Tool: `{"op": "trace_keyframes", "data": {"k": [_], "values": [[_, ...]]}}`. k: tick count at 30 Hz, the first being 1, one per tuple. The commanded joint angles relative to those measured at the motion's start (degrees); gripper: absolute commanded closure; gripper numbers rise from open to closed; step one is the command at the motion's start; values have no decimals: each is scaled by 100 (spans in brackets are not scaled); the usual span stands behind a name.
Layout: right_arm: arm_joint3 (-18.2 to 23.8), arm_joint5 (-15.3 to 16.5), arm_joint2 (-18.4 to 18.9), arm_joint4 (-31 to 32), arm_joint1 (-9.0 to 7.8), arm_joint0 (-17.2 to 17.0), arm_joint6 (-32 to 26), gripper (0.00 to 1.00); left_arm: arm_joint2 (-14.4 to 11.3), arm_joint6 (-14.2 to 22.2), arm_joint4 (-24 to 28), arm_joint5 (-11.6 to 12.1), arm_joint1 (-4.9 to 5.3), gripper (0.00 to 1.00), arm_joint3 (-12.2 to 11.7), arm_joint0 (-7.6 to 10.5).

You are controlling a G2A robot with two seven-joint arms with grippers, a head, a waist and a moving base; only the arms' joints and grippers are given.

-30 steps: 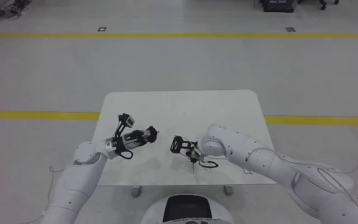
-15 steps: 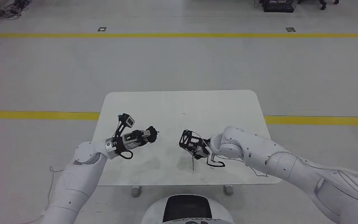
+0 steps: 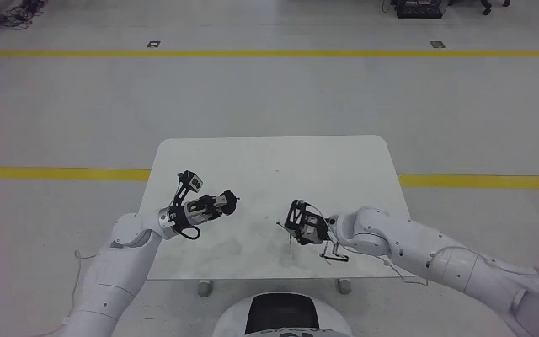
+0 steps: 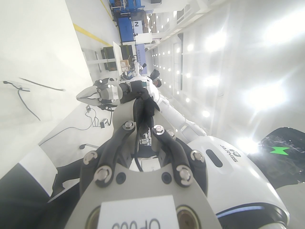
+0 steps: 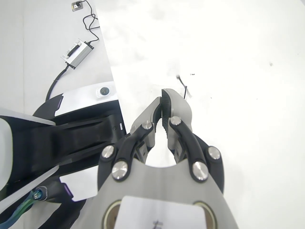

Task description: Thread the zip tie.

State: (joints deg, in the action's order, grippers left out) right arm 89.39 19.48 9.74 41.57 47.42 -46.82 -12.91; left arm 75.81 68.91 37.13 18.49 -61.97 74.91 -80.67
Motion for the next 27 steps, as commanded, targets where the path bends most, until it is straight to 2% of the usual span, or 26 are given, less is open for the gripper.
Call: {"op": "trace_keyframes", "data": {"k": [1, 5, 8, 15, 18, 22, 23, 26, 27], "values": [[26, 0, 0, 73, -49, -34, 189, 100, 0, 0, 0, 0, 0, 100, 0, 0], [51, 0, 0, 95, -119, -66, 323, 100, 0, 0, 0, 0, 0, 100, 0, 0], [88, 0, 0, -2, -130, -44, 95, 100, 0, 0, 0, 0, 0, 100, 0, 0], [169, 0, 0, -206, -84, 142, -592, 100, 0, 0, 0, 0, 0, 100, 0, 0], [118, 0, 0, -438, -28, 326, -1214, 100, 0, 0, 0, 0, 0, 100, 0, 0], [32, 0, 0, -824, 181, 810, -2353, 100, 0, 0, 0, 0, 0, 100, 0, 0], [-81, 0, 0, -924, 280, 1004, -2779, 100, 0, 0, 0, 0, 0, 100, 0, 0], [-432, 0, 0, -1088, 553, 1342, -3522, 100, 0, 0, 0, 0, 0, 100, 0, 0], [-591, 0, 0, -1185, 694, 1446, -3675, 100, 0, 0, 0, 0, 0, 100, 0, 0]]}}
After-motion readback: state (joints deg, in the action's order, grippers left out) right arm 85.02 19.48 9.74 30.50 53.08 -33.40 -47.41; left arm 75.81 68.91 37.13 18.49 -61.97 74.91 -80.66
